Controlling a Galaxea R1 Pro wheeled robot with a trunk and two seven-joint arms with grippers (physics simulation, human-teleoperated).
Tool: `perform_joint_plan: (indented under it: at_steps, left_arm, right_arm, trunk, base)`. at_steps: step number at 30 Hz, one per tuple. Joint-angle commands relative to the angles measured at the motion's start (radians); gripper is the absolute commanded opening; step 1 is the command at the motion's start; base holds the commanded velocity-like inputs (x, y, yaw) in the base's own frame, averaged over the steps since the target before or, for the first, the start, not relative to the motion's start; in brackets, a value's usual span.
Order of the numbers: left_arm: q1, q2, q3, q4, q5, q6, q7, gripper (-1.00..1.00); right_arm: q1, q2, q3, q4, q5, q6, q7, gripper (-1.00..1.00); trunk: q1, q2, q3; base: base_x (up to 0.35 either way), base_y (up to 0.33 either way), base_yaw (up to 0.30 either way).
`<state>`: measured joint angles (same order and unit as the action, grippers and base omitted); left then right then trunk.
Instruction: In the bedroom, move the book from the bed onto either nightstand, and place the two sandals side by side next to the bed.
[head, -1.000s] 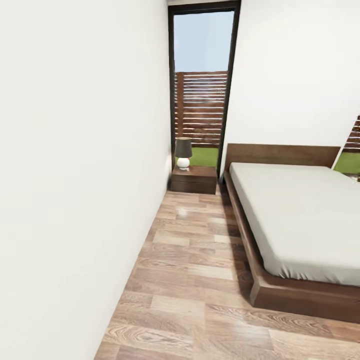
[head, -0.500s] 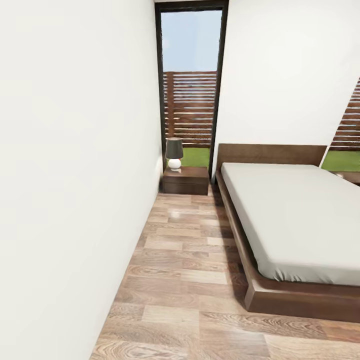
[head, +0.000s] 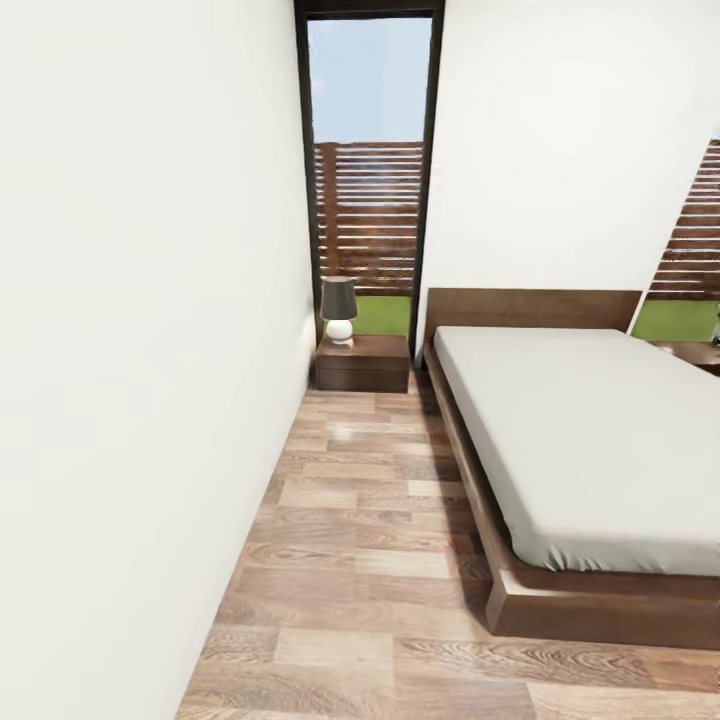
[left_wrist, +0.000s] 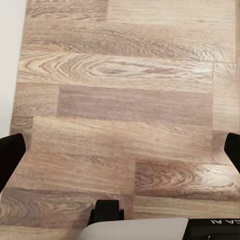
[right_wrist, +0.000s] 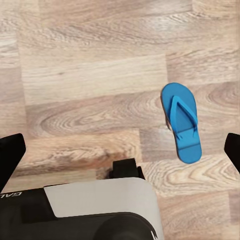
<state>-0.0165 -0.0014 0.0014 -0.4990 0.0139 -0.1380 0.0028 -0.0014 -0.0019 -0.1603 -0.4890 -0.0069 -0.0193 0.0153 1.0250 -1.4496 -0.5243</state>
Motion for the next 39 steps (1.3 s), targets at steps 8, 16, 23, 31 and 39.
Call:
perform_joint_plan:
  at_steps: [8,16,23,31,39]
  left_arm:
    - [0.0,0.001,0.0,0.0,0.001,-0.003,0.0,1.0]
    - [0.0,0.001,0.0,0.0,0.001,-0.003,0.0,1.0]
    - [0.0,0.001,0.0,0.0,0.001,-0.003,0.0,1.0]
    - [0.0,0.001,0.0,0.0,0.001,-0.003,0.0,1.0]
    - [0.0,0.0,0.0,0.0,0.001,-0.003,0.0,1.0]
  right_arm:
    - [0.0,0.0,-0.002,0.0,-0.001,-0.002,0.002,1.0]
    - [0.0,0.0,-0.002,0.0,-0.001,-0.002,0.002,1.0]
    - [0.0,0.0,-0.002,0.0,-0.001,-0.002,0.002,1.0]
    - [0.0,0.0,-0.002,0.0,-0.001,-0.002,0.002,1.0]
    - [0.0,0.0,-0.002,0.0,-0.001,-0.002,0.002,1.0]
  trunk:
    - [0.0,0.0,-0.001]
    - [0.0,0.0,-0.001]
    - [0.0,0.0,-0.001]
    - [0.0,0.0,-0.001]
    - [0.0,0.0,-0.001]
  base:
    - [0.194,0.0,-0.014]
    - [0.324,0.0,0.0]
    - [0.328,0.0,0.0]
    - [0.328,0.0,0.0]
    - [0.328,0.0,0.0]
